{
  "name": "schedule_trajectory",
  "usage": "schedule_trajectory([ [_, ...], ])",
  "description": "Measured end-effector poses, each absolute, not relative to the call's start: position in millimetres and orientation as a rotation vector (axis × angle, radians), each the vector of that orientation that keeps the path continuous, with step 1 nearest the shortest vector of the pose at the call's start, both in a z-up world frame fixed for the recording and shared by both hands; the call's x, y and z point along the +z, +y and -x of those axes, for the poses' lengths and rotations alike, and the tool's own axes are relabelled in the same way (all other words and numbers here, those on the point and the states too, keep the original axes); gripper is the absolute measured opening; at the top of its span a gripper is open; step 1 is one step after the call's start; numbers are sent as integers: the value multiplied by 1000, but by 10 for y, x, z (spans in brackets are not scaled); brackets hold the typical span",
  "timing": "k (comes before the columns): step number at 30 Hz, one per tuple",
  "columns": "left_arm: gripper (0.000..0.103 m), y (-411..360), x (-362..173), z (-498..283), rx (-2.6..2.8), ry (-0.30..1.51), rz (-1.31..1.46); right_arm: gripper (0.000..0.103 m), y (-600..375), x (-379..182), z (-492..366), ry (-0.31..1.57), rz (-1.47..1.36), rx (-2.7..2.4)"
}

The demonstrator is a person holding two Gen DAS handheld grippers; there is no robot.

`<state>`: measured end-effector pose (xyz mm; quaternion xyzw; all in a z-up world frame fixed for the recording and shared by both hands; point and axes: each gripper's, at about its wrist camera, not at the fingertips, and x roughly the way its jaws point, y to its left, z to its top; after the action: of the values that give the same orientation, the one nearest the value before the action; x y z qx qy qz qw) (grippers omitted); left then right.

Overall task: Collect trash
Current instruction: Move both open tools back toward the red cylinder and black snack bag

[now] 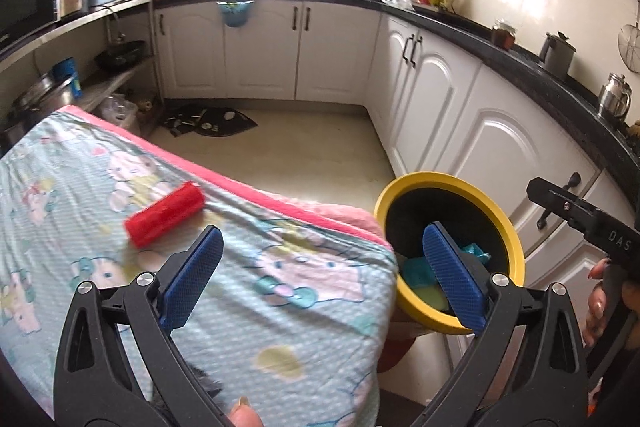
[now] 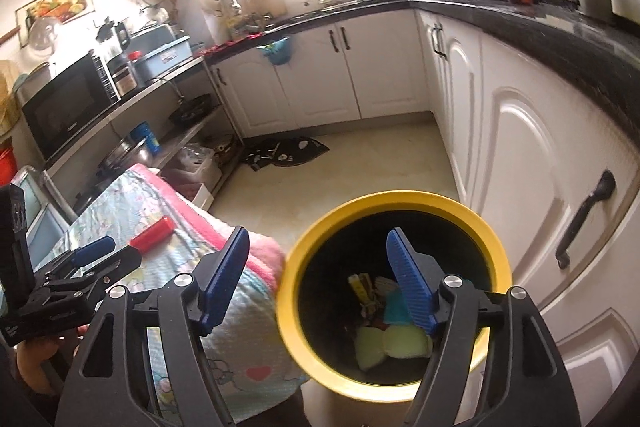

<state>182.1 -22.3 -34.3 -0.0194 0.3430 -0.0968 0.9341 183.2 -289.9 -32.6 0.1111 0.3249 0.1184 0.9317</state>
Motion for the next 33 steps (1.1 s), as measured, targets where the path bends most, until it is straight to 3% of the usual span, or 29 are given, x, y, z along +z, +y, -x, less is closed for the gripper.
schedule_trajectory([
  [19, 92, 620, -345, -1400, -54, 673, 64, 75, -1888, 9, -1811, 630, -108, 428],
  [33, 92, 1126, -536, -1179, -30, 723, 85, 75, -1255, -144, -2082, 713, -98, 527],
])
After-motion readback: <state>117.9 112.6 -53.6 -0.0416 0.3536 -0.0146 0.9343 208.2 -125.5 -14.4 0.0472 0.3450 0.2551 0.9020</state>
